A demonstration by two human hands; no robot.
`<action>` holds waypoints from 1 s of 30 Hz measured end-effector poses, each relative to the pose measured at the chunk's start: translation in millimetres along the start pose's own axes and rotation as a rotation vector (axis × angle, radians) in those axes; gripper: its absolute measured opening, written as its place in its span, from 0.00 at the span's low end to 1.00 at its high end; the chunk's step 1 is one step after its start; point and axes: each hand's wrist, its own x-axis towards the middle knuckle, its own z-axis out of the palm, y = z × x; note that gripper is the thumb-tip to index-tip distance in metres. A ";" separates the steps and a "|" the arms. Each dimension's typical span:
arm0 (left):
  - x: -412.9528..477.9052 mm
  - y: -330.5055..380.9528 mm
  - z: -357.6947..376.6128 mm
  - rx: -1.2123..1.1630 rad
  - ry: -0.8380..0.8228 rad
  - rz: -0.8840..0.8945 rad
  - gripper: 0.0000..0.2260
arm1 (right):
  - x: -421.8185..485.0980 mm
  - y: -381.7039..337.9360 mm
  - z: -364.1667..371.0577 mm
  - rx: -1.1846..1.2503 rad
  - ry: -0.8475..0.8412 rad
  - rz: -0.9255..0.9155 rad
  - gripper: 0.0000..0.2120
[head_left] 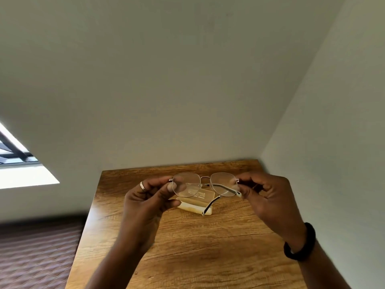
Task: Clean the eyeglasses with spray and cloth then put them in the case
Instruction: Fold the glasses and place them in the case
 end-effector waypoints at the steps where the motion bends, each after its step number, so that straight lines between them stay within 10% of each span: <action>1: -0.7 -0.2 0.9 -0.040 -0.010 -0.009 0.18 | 0.6 -1.5 0.1 0.051 0.005 0.015 0.09; 12: -2.5 -2.4 8.2 0.147 0.043 0.144 0.13 | 5.9 -6.2 4.6 0.476 0.080 0.217 0.09; 17: -5.5 -5.2 7.8 0.279 0.077 0.181 0.08 | 2.3 0.6 14.3 0.686 0.063 0.338 0.24; 30: 0.0 -5.5 -13.5 0.293 -0.003 0.003 0.10 | -7.4 13.6 49.0 0.730 0.235 0.306 0.11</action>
